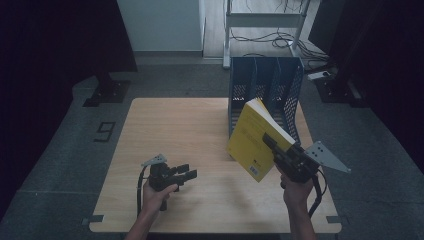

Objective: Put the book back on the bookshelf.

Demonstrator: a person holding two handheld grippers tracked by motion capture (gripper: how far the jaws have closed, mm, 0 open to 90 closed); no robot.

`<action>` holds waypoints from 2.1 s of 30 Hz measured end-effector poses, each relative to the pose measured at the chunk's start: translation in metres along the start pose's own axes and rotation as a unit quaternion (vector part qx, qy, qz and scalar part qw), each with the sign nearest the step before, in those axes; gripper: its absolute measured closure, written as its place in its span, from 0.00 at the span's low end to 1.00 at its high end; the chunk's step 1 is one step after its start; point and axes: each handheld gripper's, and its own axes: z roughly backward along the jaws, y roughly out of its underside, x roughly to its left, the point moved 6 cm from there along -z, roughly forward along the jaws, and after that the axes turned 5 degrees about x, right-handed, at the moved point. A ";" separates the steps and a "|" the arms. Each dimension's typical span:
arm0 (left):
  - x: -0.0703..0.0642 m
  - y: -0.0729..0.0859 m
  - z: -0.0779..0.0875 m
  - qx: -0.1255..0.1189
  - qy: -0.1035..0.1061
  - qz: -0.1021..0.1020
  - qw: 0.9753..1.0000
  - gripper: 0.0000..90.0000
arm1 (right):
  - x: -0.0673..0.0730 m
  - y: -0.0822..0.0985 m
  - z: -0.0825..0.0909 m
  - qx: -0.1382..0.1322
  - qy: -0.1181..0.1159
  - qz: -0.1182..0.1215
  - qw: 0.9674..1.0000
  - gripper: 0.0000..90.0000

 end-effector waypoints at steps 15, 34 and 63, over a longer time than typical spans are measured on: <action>0.001 0.001 -0.001 0.003 0.001 0.002 1.000 0.46 | -0.013 -0.012 -0.007 -0.004 0.022 0.002 1.000 0.83; 0.003 0.001 -0.001 0.004 -0.001 0.006 1.000 0.46 | -0.025 -0.016 -0.025 0.004 0.039 0.000 0.999 0.83; 0.004 0.002 -0.001 0.005 0.002 0.010 1.000 0.46 | -0.047 -0.012 -0.060 0.018 0.081 -0.012 0.996 0.83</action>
